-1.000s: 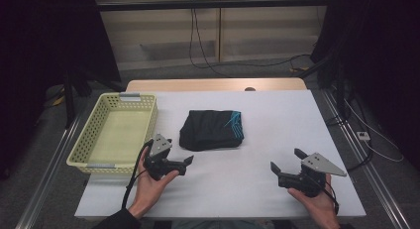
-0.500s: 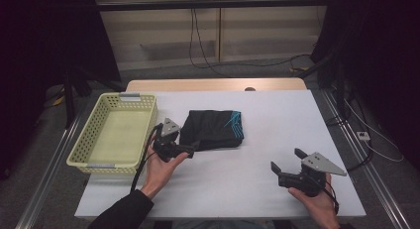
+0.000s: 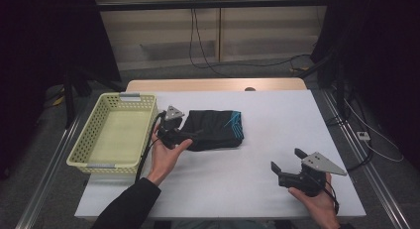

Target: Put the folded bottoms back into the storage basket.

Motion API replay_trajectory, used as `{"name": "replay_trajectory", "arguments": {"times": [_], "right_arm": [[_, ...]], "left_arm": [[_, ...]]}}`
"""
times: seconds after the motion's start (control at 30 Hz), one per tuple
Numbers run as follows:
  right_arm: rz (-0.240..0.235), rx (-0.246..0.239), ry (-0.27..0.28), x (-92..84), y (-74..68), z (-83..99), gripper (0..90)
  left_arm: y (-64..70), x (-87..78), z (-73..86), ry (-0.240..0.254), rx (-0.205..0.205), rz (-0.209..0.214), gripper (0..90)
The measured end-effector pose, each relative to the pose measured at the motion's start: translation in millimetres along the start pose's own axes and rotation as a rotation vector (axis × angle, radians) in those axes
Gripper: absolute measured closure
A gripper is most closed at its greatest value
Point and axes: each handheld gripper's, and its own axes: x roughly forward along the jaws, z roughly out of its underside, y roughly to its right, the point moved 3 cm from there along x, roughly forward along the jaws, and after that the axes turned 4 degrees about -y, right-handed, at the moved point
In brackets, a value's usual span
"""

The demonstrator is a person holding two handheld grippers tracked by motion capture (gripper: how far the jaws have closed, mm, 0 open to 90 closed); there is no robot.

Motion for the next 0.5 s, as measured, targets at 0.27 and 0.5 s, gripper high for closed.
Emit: {"name": "replay_trajectory", "arguments": {"times": [0.27,0.5], "right_arm": [[-0.005,-0.007,-0.003,1.7,-1.4,-0.7,6.1],[-0.011,-0.008,-0.005,1.9,-2.3,-0.8,6.1]], "left_arm": [[-8.1,20.1,-9.6,-0.044,-0.024,-0.017,8.2],[-16.2,37.1,-12.8,-0.069,-0.059,-0.001,9.1]]}}
